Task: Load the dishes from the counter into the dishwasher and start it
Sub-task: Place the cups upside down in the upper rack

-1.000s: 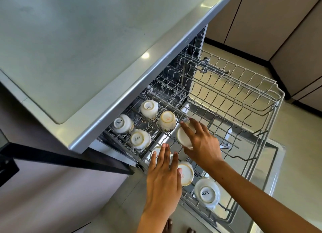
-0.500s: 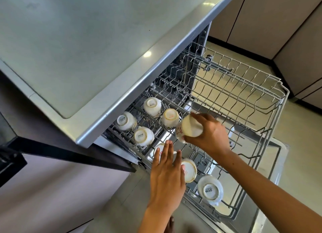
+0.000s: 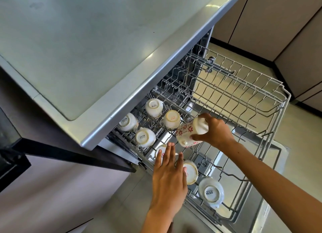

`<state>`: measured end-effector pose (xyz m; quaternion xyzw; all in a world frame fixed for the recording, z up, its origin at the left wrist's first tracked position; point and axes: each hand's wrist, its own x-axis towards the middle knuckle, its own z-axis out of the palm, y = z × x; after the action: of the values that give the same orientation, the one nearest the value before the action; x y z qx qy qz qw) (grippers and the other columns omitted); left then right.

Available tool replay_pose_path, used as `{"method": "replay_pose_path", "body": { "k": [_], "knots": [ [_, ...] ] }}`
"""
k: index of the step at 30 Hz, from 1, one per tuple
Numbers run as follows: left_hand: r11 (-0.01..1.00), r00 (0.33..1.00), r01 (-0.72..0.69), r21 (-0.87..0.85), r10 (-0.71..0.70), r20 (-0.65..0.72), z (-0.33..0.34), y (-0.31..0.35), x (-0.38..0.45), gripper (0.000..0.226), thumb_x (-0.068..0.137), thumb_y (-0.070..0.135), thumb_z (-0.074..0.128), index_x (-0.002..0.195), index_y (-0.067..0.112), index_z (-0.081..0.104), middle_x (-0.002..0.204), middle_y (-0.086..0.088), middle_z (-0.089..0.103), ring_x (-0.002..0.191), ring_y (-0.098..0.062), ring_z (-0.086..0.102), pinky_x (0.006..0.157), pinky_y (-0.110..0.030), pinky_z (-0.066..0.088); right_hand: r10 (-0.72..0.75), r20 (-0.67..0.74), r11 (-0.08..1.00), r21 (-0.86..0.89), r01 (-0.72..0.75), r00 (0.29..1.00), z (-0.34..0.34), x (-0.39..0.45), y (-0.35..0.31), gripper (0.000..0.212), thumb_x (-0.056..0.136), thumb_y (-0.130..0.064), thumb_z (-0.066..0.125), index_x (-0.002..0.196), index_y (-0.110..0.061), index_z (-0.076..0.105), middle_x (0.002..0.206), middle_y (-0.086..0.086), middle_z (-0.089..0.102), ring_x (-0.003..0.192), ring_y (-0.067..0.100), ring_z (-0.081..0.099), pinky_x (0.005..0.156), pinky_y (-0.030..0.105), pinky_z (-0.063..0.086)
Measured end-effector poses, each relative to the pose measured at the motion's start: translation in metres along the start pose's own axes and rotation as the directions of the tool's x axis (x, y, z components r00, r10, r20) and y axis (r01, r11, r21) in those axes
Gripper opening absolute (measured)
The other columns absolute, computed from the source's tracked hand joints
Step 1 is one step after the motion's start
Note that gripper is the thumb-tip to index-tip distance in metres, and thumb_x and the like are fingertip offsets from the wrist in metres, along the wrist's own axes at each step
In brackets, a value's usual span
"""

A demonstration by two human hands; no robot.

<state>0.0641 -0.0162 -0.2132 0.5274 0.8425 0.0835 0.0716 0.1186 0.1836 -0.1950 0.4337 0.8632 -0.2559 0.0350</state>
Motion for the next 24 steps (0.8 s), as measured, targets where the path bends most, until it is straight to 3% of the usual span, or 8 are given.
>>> {"method": "replay_pose_path", "body": {
  "k": [6,9,12,15,18,20,22,24],
  "knots": [
    [1.0,1.0,0.005,0.005,-0.005,0.01,-0.001,0.0,0.001,0.049,0.092,0.033,0.03,0.121,0.011,0.062,0.139,-0.017,0.044,0.136,-0.026,0.033,0.109,-0.044,0.021,-0.006,0.013,0.998,-0.061,0.007,1.0,0.002,-0.003,-0.003,0.08,0.072,-0.043,0.074,0.138,-0.023,0.034,0.123,0.01,0.059,0.094,0.026,0.062,0.068,0.032,0.053],
    [1.0,1.0,0.009,0.008,-0.01,0.017,-0.003,0.0,0.001,0.05,0.092,0.033,0.029,0.119,0.011,0.064,0.137,-0.018,0.046,0.135,-0.027,0.035,0.108,-0.044,0.02,-0.035,0.041,0.992,-0.12,0.04,0.999,0.008,-0.01,-0.001,0.086,0.081,-0.05,0.062,0.147,-0.022,0.015,0.149,0.01,0.031,0.115,0.029,0.054,0.074,0.035,0.053],
    [1.0,1.0,0.009,0.012,-0.009,0.025,-0.002,-0.001,0.001,0.049,0.092,0.033,0.029,0.119,0.011,0.064,0.138,-0.018,0.046,0.136,-0.027,0.034,0.11,-0.044,0.019,-0.043,0.046,0.994,-0.095,0.048,0.998,0.014,-0.02,0.002,0.09,0.083,-0.056,0.053,0.149,-0.021,0.003,0.156,0.008,0.006,0.134,0.03,0.035,0.087,0.041,0.05],
    [1.0,0.999,-0.01,-0.013,0.011,0.045,-0.002,-0.002,0.001,0.049,0.092,0.034,0.029,0.116,0.011,0.065,0.137,-0.017,0.048,0.134,-0.026,0.037,0.107,-0.045,0.022,-0.085,-0.104,0.996,-0.036,0.082,0.991,0.017,-0.034,0.002,0.08,0.084,-0.047,0.059,0.146,-0.012,0.023,0.154,0.01,0.021,0.133,0.03,0.037,0.089,0.042,0.048],
    [0.992,0.999,-0.028,-0.127,0.033,0.036,-0.01,-0.003,0.0,0.047,0.093,0.033,0.029,0.121,0.015,0.063,0.139,-0.011,0.047,0.136,-0.021,0.034,0.114,-0.042,0.02,-0.118,-0.29,0.991,0.024,0.131,0.95,0.011,-0.054,0.003,0.053,0.083,-0.029,0.067,0.128,-0.007,0.051,0.133,0.012,0.052,0.106,0.031,0.06,0.072,0.04,0.054],
    [0.964,0.999,0.002,-0.266,0.007,0.033,-0.028,-0.004,-0.003,0.038,0.097,0.026,0.036,0.128,0.018,0.057,0.145,-0.005,0.041,0.139,-0.016,0.027,0.116,-0.037,0.018,-0.112,-0.33,0.983,0.099,0.153,0.937,-0.001,-0.072,-0.002,0.038,0.082,-0.022,0.068,0.117,-0.008,0.06,0.111,0.007,0.067,0.089,0.024,0.067,0.068,0.036,0.056],
    [0.958,1.0,-0.01,-0.288,0.005,-0.019,-0.059,-0.001,-0.013,0.035,0.096,0.019,0.044,0.128,0.02,0.056,0.145,-0.001,0.042,0.138,-0.016,0.029,0.114,-0.04,0.025,-0.138,-0.332,0.969,0.151,0.197,0.933,-0.017,-0.095,-0.014,0.026,0.081,-0.015,0.069,0.107,-0.011,0.065,0.092,0.001,0.073,0.078,0.017,0.069,0.066,0.031,0.056],
    [0.959,0.996,-0.025,-0.282,-0.001,-0.093,-0.109,0.005,-0.034,0.037,0.097,0.029,0.037,0.129,0.023,0.055,0.145,0.004,0.041,0.139,-0.013,0.028,0.114,-0.036,0.026,-0.184,-0.345,0.957,0.15,0.247,0.92,-0.043,-0.121,-0.035,0.016,0.08,-0.016,0.07,0.096,-0.014,0.069,0.081,-0.001,0.073,0.07,0.017,0.069,0.061,0.033,0.056]
  ]
}}
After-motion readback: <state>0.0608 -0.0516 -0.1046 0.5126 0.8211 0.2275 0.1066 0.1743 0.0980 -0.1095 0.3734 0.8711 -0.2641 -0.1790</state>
